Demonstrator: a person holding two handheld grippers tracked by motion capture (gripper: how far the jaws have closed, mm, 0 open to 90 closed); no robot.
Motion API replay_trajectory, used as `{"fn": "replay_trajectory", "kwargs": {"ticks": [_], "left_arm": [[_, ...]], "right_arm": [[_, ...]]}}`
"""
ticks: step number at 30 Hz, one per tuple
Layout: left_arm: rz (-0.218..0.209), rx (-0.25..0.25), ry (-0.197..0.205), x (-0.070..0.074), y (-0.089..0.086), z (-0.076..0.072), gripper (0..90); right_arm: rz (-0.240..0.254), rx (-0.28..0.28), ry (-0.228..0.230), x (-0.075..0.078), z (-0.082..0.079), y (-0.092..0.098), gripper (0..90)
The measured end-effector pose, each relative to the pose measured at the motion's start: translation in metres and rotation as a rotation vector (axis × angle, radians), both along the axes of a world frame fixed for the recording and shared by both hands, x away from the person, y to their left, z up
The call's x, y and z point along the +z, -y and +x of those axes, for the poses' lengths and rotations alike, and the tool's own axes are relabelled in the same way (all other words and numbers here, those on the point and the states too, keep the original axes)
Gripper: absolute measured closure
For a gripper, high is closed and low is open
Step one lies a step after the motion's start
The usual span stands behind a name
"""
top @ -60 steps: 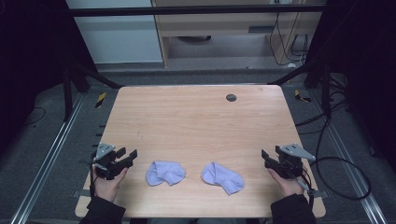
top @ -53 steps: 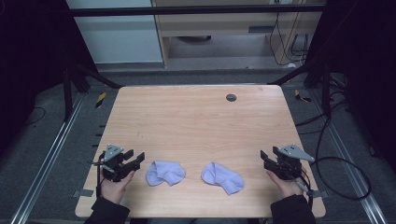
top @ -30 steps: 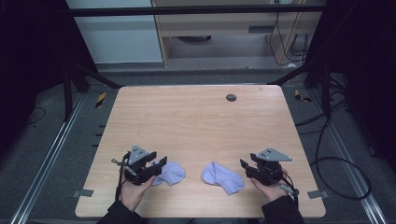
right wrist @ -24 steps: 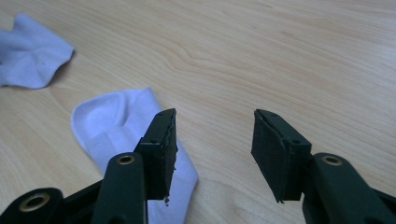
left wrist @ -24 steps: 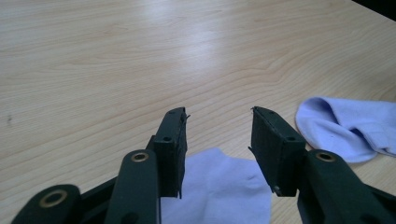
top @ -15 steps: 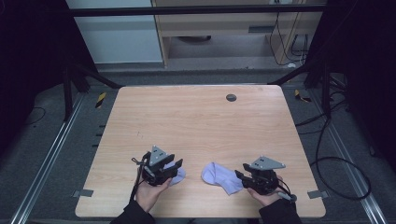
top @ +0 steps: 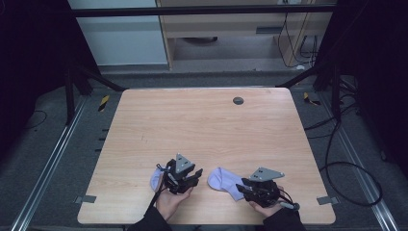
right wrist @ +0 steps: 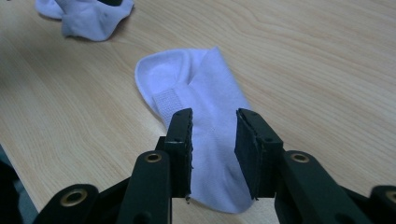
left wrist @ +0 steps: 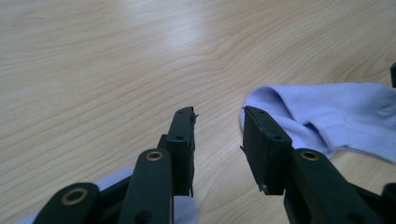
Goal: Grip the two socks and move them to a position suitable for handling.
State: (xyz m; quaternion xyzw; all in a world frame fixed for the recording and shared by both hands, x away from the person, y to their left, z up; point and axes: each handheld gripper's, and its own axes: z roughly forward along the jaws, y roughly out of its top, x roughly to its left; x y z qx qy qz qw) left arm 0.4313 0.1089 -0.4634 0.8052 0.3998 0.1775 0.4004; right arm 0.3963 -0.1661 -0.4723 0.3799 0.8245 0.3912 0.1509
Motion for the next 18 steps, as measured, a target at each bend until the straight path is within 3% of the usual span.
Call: {"fn": "replay_trajectory", "kwargs": {"ticks": [11, 18], "left_arm": [[0.049, -0.051, -0.031, -0.018, 0.029, 0.002, 56.8], [0.067, -0.067, -0.053, -0.025, 0.035, 0.002, 56.1]], "right_arm": [[-0.011, 0.042, -0.044, -0.009, -0.002, -0.007, 66.9], [-0.043, 0.084, -0.077, -0.016, -0.004, -0.014, 67.1]]}}
